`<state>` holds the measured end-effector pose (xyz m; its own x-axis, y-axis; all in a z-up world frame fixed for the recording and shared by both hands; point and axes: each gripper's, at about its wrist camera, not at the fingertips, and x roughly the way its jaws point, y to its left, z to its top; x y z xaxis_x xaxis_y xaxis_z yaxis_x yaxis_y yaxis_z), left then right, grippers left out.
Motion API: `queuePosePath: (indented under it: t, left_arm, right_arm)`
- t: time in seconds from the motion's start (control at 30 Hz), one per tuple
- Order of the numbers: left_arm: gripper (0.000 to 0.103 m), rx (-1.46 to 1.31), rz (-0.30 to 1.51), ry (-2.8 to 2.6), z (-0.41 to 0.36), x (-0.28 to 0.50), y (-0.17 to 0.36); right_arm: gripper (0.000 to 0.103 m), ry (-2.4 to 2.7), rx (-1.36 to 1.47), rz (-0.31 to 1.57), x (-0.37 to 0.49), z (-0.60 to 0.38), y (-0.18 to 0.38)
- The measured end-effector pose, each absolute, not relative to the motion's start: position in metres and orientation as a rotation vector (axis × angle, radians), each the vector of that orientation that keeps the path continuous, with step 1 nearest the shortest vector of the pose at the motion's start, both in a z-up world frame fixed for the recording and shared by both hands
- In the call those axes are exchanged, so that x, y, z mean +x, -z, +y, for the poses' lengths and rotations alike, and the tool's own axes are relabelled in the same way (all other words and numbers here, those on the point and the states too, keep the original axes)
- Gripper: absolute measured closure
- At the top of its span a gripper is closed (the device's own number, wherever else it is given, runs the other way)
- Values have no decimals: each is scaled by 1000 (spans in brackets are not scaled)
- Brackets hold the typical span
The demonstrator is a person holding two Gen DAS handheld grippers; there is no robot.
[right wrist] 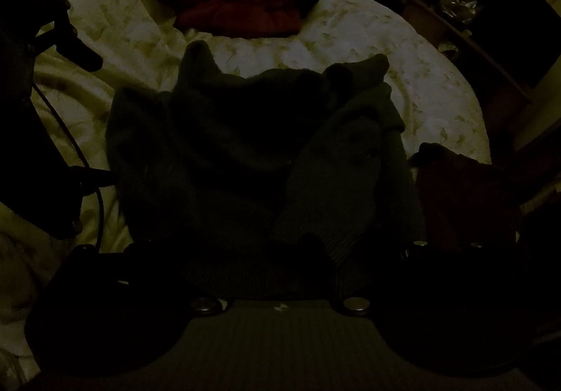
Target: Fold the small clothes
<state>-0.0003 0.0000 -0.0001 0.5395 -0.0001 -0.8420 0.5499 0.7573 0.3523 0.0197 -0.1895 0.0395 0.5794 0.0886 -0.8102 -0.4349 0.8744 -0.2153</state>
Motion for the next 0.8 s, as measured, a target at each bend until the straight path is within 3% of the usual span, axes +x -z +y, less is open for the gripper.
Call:
queuePosePath:
  t: [0.8]
  left_arm:
    - [0, 651, 970, 359, 0, -8, -2]
  right_arm:
    - [0, -332, -423, 912, 19, -184, -38]
